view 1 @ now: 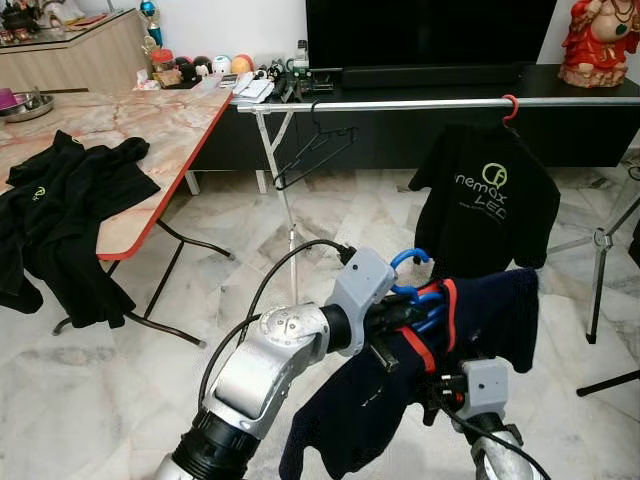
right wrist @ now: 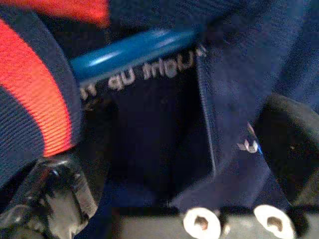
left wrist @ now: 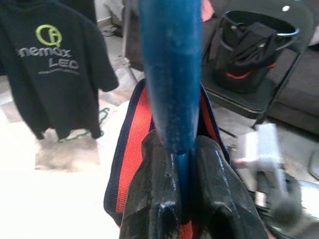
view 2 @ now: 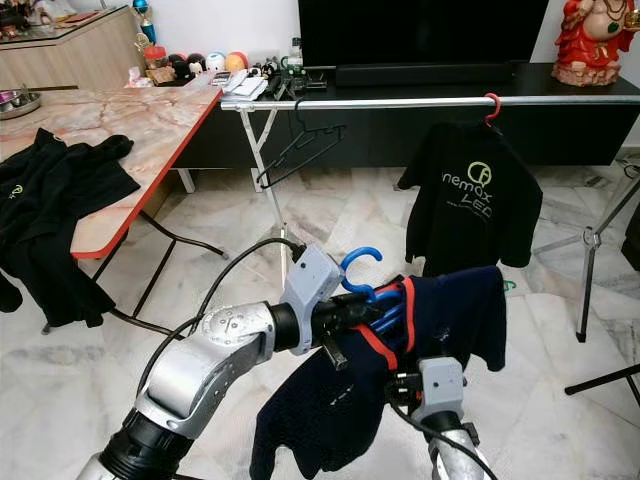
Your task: Hang hanger
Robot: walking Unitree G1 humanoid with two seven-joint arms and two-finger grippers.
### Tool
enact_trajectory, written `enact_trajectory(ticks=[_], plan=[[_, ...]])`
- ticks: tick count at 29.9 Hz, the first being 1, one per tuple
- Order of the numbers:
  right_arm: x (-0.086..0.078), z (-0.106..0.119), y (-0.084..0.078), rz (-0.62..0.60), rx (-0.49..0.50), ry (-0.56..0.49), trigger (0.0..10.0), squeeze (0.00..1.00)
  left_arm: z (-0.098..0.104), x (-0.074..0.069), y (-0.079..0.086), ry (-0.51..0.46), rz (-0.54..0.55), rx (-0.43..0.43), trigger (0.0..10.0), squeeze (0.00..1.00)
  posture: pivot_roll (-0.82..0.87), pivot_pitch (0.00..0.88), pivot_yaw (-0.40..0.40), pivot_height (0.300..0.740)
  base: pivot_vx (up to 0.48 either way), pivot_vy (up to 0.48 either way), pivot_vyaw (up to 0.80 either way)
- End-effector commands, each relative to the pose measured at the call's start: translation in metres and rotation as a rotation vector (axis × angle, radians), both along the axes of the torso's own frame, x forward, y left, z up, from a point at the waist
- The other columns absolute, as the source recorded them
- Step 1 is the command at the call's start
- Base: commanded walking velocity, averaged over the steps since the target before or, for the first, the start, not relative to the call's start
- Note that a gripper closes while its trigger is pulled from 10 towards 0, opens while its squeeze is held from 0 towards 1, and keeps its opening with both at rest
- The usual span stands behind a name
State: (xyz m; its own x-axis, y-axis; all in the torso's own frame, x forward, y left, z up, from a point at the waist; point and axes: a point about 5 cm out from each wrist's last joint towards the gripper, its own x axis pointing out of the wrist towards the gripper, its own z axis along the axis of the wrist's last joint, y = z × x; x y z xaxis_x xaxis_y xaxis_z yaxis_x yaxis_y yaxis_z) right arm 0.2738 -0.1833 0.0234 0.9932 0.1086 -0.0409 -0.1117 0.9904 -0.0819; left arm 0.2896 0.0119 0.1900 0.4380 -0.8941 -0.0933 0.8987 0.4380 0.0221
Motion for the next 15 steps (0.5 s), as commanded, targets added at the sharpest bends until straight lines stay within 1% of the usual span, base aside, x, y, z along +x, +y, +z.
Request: enact_trajectory(ticks=[1, 5, 6, 7, 11, 15], plan=[[0.0000, -0.0029, -0.0019, -0.021, -0.012, 0.024, 10.0, 0.00, 0.0059, -0.0050, -0.0020, -0.015, -0.029, -0.021, 10.0, 0.00, 0.02, 0.065, 0.029, 0.740, 0.000, 0.000, 0.00], [0.0027, -0.0020, -0.0034, -0.036, -0.024, 0.026, 10.0, 0.00, 0.0059, -0.0071, -0.0019, -0.015, -0.040, -0.022, 10.0, 0.00, 0.02, 0.064, 0.030, 0.740, 0.000, 0.000, 0.00], [0.0040, -0.0017, -0.0025, -0.039, -0.024, 0.028, 4.6, 0.00, 0.0051, -0.0079, -0.0015, -0.015, -0.045, -0.021, 10.0, 0.00, 0.02, 0.059, 0.030, 0.740, 0.000, 0.000, 0.00], [0.0044, -0.0016, -0.0023, -0.043, -0.025, 0.027, 0.0, 0.00, 0.0046, -0.0081, -0.0012, -0.015, -0.045, -0.020, 10.0, 0.00, 0.02, 0.057, 0.030, 0.740, 0.000, 0.000, 0.00], [0.0034, -0.0021, -0.0001, -0.053, -0.021, 0.021, 0.0, 0.00, 0.0005, -0.0065, 0.0008, -0.006, -0.023, -0.009, 10.0, 0.00, 0.02, 0.051, 0.030, 0.740, 0.000, 0.000, 0.00], [0.0004, -0.0056, 0.0007, -0.069, -0.022, 0.032, 0.0, 0.00, -0.0024, -0.0077, 0.0008, 0.001, -0.025, -0.008, 10.0, 0.00, 0.01, 0.045, 0.032, 0.740, 0.000, 0.000, 0.00]])
